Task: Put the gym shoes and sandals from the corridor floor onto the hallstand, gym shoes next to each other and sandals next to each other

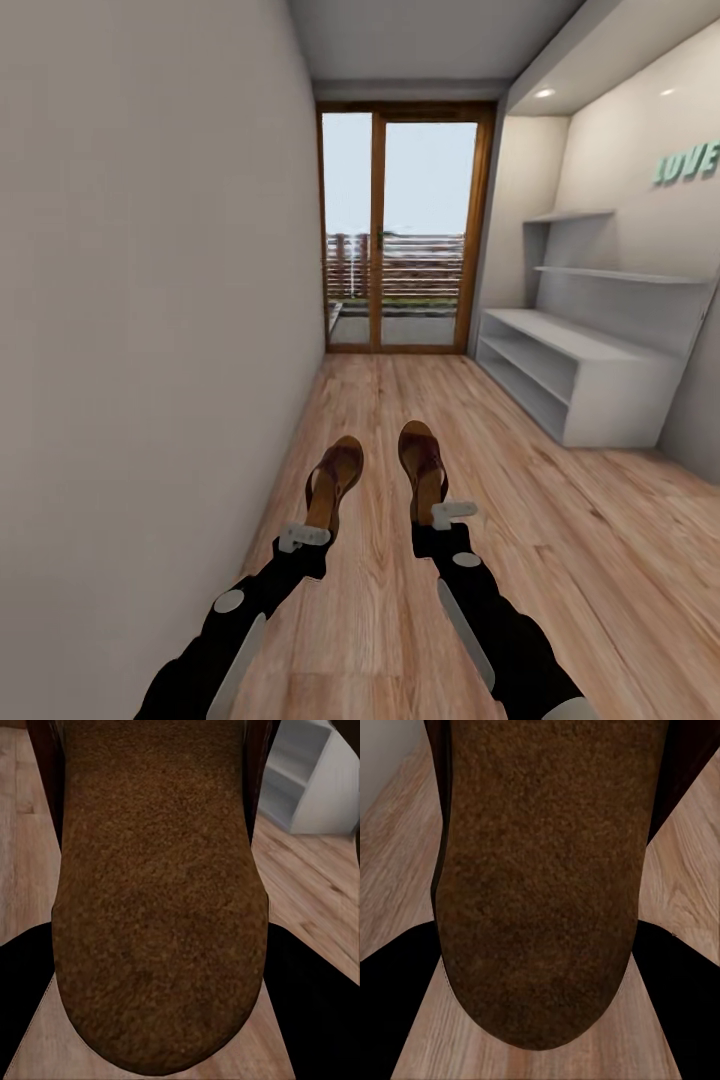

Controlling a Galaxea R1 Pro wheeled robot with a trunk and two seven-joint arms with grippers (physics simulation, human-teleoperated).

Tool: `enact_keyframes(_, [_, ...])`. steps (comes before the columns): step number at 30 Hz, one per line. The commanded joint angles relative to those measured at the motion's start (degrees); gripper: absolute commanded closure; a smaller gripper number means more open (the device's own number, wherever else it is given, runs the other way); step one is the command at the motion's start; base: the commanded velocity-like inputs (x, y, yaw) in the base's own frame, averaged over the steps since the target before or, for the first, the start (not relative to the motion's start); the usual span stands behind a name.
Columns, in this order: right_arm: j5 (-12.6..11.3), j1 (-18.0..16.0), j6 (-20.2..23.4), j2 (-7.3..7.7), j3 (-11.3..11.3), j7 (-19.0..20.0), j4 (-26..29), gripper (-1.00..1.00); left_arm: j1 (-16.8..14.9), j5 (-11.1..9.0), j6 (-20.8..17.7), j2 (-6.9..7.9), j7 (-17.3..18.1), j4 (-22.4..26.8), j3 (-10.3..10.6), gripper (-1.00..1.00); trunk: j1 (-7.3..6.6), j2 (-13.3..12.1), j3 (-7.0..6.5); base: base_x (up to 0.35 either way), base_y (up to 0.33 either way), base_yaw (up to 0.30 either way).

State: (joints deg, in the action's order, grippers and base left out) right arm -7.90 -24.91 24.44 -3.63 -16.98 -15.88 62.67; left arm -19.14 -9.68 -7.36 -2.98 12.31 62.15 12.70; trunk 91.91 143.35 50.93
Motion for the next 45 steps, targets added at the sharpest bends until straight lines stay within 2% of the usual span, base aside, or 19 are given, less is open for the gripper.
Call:
enact_keyframes(1, [-0.5,0.0,0.2,0.03,-0.2,-0.6,0.1,1.0,0.0,-0.6,-0.5,-0.01,0.2,0.1,0.0,1.0,0.02,0.0,0.06,0.348,0.0,0.0])
enact_keyframes(45, [-0.5,0.0,0.2,0.03,-0.2,-0.6,0.0,1.0,0.0,-0.6,-0.6,-0.01,0.2,0.1,0.0,1.0,0.02,0.0,0.06,0.348,-0.064,0.0])
